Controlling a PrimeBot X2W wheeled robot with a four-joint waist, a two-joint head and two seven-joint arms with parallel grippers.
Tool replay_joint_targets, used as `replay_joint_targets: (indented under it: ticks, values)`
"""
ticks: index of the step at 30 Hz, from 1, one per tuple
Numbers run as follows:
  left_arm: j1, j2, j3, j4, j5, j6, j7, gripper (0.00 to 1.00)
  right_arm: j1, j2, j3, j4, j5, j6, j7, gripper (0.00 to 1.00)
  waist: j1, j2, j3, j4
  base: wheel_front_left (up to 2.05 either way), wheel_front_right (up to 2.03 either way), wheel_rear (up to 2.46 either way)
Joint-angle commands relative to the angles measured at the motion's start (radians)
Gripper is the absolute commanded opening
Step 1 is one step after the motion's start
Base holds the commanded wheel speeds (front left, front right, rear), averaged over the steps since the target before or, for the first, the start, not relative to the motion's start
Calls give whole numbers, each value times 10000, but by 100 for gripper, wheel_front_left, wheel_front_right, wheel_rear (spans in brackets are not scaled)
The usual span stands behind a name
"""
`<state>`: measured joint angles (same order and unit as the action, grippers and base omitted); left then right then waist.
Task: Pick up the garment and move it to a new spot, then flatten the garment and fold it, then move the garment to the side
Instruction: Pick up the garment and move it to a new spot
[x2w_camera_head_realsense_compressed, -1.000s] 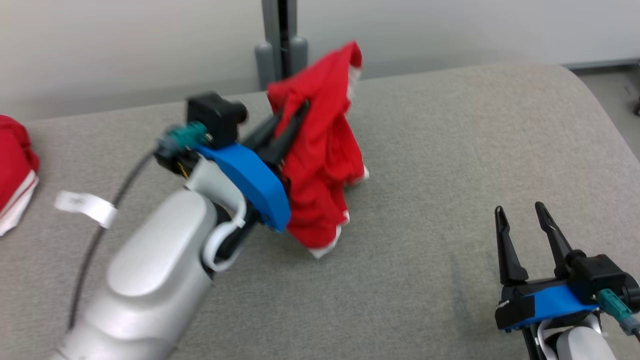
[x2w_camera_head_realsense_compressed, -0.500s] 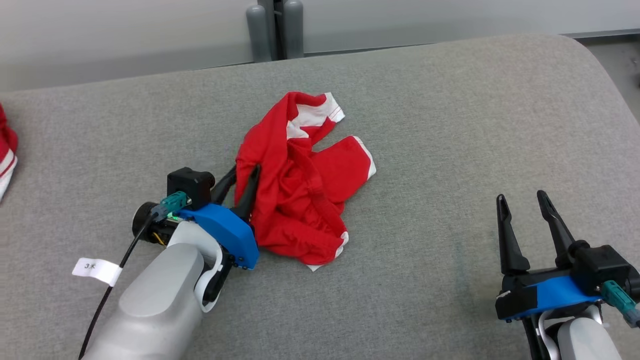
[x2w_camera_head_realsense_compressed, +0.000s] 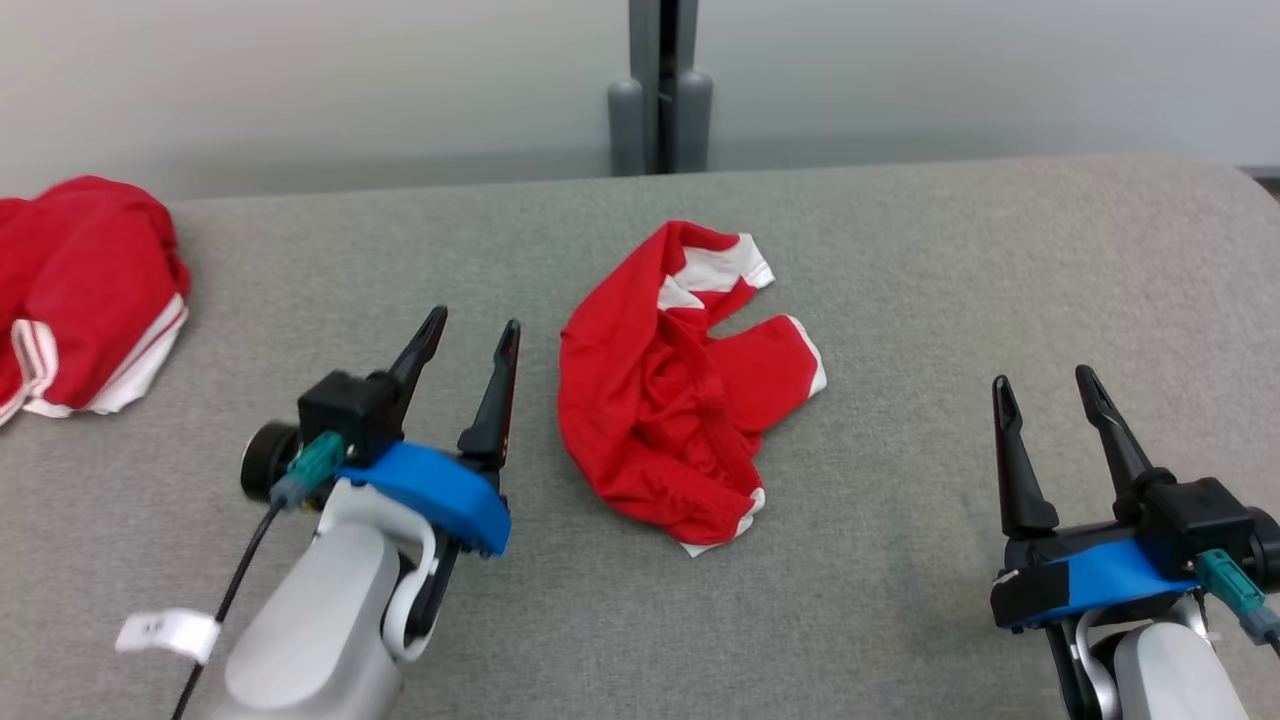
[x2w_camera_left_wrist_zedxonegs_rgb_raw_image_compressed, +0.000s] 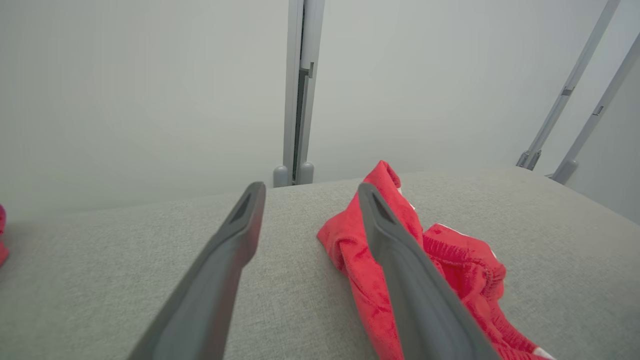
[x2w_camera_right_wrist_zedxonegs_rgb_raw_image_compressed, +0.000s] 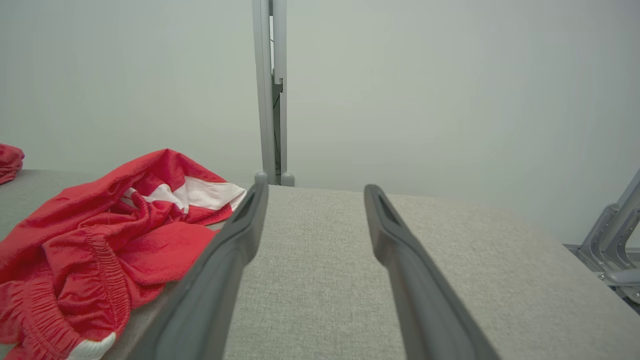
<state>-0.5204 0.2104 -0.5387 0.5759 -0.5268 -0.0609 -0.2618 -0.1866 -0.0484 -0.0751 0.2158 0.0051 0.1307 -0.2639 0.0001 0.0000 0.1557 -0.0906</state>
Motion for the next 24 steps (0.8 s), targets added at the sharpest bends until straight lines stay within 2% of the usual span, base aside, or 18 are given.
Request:
replay_joint_targets:
  ticks: [1, 11, 17, 24]
  values:
    - [372, -39, 198, -177, 137, 69, -43, 100, 35, -37, -29, 11, -73, 1, -10, 100, -1, 0, -107, 70, 0, 0, 0]
    - [3176, -766, 2459, -1824, 965, 487, -46, 100, 840, -37, 189, 492, 110, 1, -10, 100, -1, 0, -885, 650, 0, 0, 0]
    - [4292, -1152, 3291, -2152, 1454, 357, -46, 100, 1200, -37, 327, 574, 365, 1, -10, 100, -1, 0, -1032, 743, 0, 0, 0]
    - [4799, -1391, 3937, -2228, 1865, 231, -47, 100, 1461, -37, 533, 615, 706, 1, -10, 100, -1, 0, -1245, 675, 0, 0, 0]
